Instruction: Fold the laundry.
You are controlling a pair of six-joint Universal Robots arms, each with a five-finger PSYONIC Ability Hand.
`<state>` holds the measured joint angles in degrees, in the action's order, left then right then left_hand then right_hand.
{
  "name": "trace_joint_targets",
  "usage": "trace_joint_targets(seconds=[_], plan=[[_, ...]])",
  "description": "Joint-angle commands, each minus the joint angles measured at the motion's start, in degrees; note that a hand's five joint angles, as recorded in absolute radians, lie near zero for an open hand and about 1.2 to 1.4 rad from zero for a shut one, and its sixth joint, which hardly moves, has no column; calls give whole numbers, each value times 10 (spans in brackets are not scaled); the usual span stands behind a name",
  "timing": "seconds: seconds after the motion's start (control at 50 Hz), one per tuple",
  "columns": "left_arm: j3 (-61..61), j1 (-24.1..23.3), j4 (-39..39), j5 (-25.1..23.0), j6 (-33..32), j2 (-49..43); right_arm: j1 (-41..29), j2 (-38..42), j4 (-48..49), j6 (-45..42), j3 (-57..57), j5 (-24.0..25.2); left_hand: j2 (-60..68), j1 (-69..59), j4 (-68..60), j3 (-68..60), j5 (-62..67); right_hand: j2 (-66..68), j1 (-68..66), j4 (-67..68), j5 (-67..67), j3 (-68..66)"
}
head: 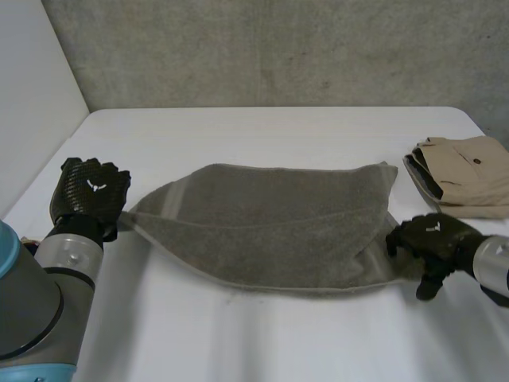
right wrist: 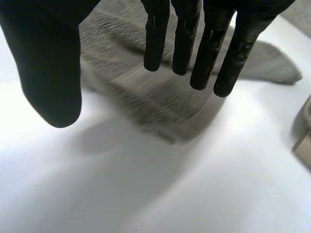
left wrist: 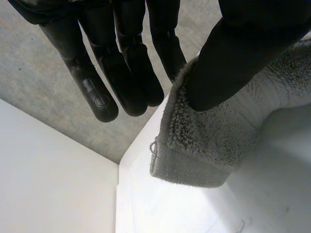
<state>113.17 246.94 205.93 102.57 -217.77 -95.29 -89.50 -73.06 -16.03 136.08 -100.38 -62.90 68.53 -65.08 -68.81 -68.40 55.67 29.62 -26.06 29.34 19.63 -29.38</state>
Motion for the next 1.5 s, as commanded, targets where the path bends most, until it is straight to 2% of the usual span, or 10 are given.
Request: trace_joint_targets(seconds=[0.02, 0.26, 0.34, 0.44, 0.6, 0.8, 0.96, 1.2, 1.34, 1.5], plan=[[-8, 3, 0, -1, 1, -11, 14, -9, 37, -4, -70, 25, 115, -149, -112, -116, 143, 12, -47, 14, 11, -14], [-6, 3, -1, 1, 2, -11, 10, 53, 179, 3, -75, 31, 115, -149, -112, -116, 143, 57, -92, 60, 57, -59], [-3, 2, -3, 1, 2, -11, 9, 73, 191, 3, -54, 26, 115, -149, -112, -116, 143, 459, -495, 462, 459, -462], [-6, -2, -21, 3, -1, 7, 8, 57, 185, 4, -21, 18, 115, -149, -112, -116, 143, 504, -539, 507, 504, -506], [-54, -1, -83, 3, 2, 155, 9, -142, 64, 29, 83, 18, 115, -149, -112, -116, 143, 504, -539, 507, 504, -506], [-153, -1, -188, 3, 2, 266, 13, -208, -111, 28, 279, 16, 115, -149, -112, -116, 143, 504, -539, 507, 504, -506], [-167, -3, -218, -2, -2, 185, -2, -119, -155, 24, 321, -8, 115, -149, -112, -116, 143, 504, -539, 507, 504, -506], [-272, 17, -209, -14, -5, -93, -110, 100, -133, -21, 421, -140, 115, -149, -112, -116, 143, 504, -539, 507, 504, -506], [-466, 42, -164, -18, -22, -214, -136, 191, 4, 41, 571, -159, 115, -149, -112, -116, 143, 504, -539, 507, 504, -506], [-594, 47, 80, -10, -32, -221, -137, 192, 272, 172, 706, -188, 115, -149, -112, -116, 143, 504, -539, 507, 504, -506]])
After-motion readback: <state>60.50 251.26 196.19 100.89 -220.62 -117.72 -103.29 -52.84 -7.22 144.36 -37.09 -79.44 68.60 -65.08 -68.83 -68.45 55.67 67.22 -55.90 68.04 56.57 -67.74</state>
